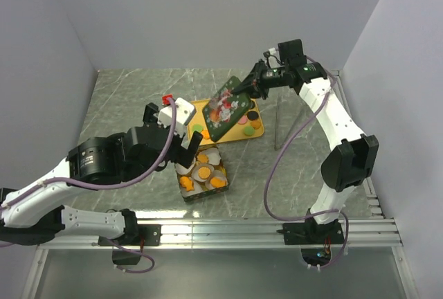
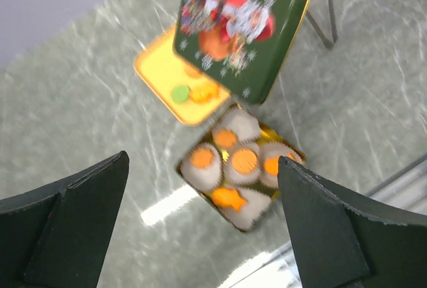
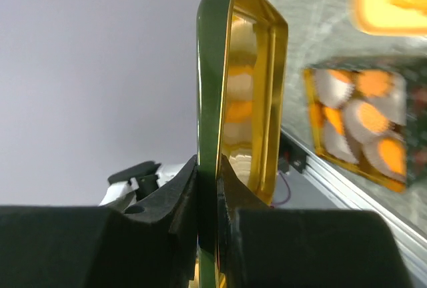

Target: Pack the cookies

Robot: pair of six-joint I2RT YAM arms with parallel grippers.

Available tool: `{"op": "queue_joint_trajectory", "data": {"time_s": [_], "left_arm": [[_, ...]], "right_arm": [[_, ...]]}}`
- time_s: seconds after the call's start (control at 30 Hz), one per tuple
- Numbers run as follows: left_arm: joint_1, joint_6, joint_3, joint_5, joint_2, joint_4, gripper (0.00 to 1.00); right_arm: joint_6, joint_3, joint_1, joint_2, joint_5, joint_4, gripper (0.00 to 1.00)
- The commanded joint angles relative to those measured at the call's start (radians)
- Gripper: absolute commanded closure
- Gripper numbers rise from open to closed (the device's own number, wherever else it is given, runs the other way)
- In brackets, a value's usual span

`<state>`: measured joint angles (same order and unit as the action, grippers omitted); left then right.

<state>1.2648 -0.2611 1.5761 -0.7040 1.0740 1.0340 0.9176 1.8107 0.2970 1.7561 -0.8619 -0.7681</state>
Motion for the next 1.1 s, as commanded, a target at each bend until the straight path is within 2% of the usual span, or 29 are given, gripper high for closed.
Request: {"op": "queue_joint_trajectory", "data": {"time_s": [0.0,0.03,0.07,0.1,0.17,0.27,0.5,0.73,0.93,1.07], "left_arm": [[-0.094,-0.177,-0.115,0.184,-0.046,-0.052,0.0],[-0.131,-0.194,-0.149,0.186,-0.06,-0.073,0.01],[-0.172,-0.205,-0.186,0.298,-0.072,-0.093,0.01],[-0.25,-0.23,-0.25,0.355,-0.089,-0.11,0.02],[-0.339,-0.25,-0.344,0.49,-0.097,-0.162,0.06],[-0.387,-0.302,-0.427,0.579,-0.077,-0.201,0.12],[-0.47,-0.411,-0.665,0.681,-0.048,-0.311,0.21],[-0.512,-0.454,-0.745,0.678,-0.019,-0.348,0.31],[-0.541,-0.506,-0.788,0.657,0.009,-0.348,0.38],[-0.547,-0.559,-0.771,0.568,0.004,-0.296,0.4]], "right_arm": [[-0.03,-0.13,-0.048,-0.116,-0.015,0.09,1.0],[-0.025,-0.131,-0.048,-0.136,-0.02,0.11,1.0],[-0.022,-0.195,-0.071,-0.154,-0.022,0.128,1.0],[-0.019,-0.224,-0.081,-0.19,-0.023,0.162,1.0],[-0.02,-0.299,-0.11,-0.236,-0.023,0.188,1.0],[-0.048,-0.366,-0.136,-0.27,-0.014,0.179,1.0],[-0.105,-0.473,-0.186,-0.372,0.006,0.129,1.0],[-0.132,-0.557,-0.199,-0.437,0.014,0.107,1.0],[-0.143,-0.564,-0.199,-0.452,0.017,0.095,1.0],[-0.151,-0.56,-0.199,-0.454,0.017,0.081,1.0]]}}
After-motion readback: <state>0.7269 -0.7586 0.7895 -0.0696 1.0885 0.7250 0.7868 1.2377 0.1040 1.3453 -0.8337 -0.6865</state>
